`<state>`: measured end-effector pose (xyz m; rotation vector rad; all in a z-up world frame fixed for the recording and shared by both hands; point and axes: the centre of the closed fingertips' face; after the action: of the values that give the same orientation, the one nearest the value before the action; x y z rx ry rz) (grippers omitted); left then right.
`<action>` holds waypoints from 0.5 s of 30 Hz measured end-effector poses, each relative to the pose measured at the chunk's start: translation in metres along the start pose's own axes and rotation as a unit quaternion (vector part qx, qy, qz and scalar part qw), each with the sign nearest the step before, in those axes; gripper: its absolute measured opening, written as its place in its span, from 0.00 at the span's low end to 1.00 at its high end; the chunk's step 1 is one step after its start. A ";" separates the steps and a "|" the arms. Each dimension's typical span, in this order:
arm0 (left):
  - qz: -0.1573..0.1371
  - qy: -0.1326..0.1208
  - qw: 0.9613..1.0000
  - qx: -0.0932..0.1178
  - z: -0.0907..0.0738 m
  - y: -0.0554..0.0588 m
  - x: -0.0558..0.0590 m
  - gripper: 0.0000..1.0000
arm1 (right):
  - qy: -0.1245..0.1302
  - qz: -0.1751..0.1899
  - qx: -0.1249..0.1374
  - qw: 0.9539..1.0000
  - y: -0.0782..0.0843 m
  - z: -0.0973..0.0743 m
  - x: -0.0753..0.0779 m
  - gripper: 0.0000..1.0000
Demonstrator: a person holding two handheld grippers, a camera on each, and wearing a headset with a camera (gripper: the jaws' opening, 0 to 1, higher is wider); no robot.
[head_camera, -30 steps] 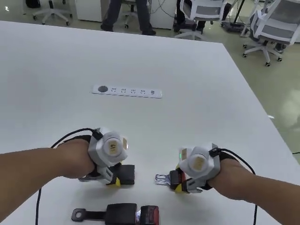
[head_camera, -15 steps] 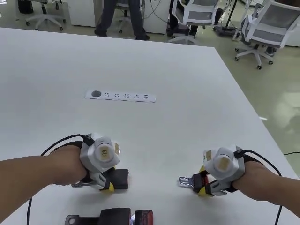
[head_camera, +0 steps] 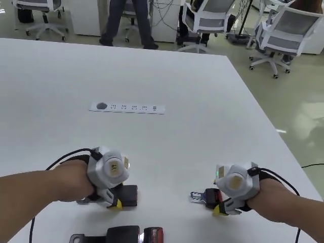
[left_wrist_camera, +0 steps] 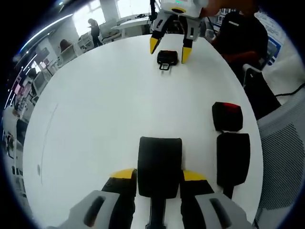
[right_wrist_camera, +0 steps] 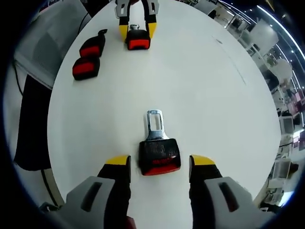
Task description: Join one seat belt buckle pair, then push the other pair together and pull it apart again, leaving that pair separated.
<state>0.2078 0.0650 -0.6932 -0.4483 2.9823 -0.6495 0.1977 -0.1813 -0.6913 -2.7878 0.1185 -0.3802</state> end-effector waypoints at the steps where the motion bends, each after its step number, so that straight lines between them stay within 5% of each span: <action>1: 0.002 -0.008 1.000 0.000 -0.001 0.000 0.000 0.41 | 0.005 0.014 0.007 1.000 0.001 -0.001 -0.002 0.47; 4: 0.016 -0.041 0.999 0.003 -0.006 0.006 -0.006 0.61 | 0.019 0.056 0.031 0.998 0.002 -0.006 -0.011 0.49; 9: -0.025 -0.057 0.996 0.056 -0.031 0.002 0.004 0.62 | 0.052 0.128 0.087 0.987 -0.005 -0.022 -0.023 0.56; 15: -0.074 -0.071 0.989 0.110 -0.058 0.017 0.026 0.65 | 0.069 0.192 0.135 0.970 -0.022 -0.030 -0.044 0.70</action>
<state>0.1717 0.0954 -0.6479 -0.6708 2.7222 -0.9057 0.1480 -0.1645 -0.6677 -2.3967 0.5824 -0.4516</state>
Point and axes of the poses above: the centre of the closed fingertips' face, and the gripper's own axes: z roughly forward along the fingers, x roughly to its right, y roughly out of its underside, and after that the axes turned 7 degrees about -z, right-handed
